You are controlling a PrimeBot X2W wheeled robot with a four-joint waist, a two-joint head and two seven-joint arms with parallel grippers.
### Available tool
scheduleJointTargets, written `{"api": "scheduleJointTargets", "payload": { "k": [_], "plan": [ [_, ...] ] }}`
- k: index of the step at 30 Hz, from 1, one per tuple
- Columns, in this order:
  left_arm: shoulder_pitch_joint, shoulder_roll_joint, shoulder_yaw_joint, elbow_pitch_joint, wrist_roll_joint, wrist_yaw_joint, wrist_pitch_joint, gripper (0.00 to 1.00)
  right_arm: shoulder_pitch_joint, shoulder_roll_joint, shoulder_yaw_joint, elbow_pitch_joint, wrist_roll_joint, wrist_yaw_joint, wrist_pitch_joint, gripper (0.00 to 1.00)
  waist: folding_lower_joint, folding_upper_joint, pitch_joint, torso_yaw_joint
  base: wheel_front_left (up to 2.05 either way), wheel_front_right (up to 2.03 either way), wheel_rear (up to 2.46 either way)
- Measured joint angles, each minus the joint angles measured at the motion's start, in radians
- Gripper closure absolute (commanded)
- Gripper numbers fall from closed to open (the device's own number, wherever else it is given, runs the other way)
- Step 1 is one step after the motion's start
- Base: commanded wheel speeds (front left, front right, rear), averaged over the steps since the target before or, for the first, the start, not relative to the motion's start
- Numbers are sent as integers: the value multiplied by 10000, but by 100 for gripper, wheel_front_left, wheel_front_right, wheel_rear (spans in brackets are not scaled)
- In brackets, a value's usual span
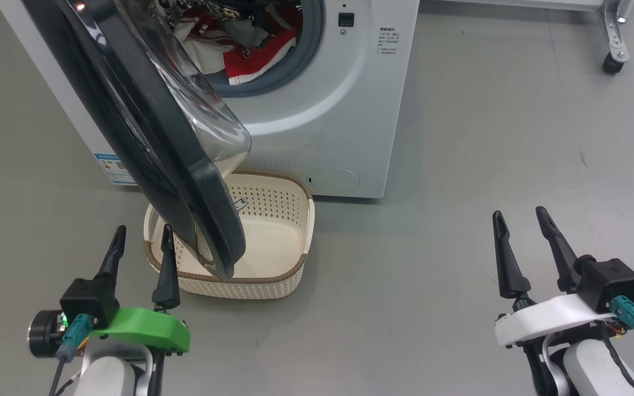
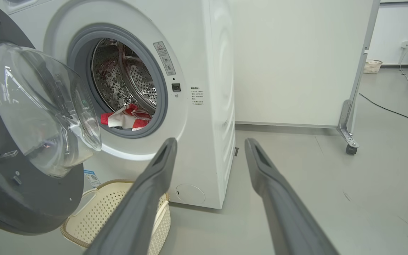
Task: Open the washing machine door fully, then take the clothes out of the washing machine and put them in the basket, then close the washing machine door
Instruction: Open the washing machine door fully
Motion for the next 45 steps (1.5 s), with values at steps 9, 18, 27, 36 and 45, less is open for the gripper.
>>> {"api": "scheduleJointTargets", "payload": {
  "k": [9,18,27,36,45],
  "plan": [
    [0,0,54,10,0,0,0,0,147,186,-203,-13,-169,180,0,0,0,0,57,-69,0,0,0],
    [0,0,90,33,0,0,0,0,224,318,-364,-4,-299,426,0,0,0,0,63,-94,0,0,0],
    [8,0,98,102,0,0,0,0,429,378,-414,100,-454,629,0,0,0,0,16,-95,0,0,0],
    [18,0,86,148,-2,0,0,0,454,506,-573,176,-629,792,0,0,0,0,-25,-121,0,0,0],
    [24,0,65,267,-2,0,0,0,491,562,-727,307,-794,970,0,0,0,0,-80,-135,0,0,0]
  ]
}}
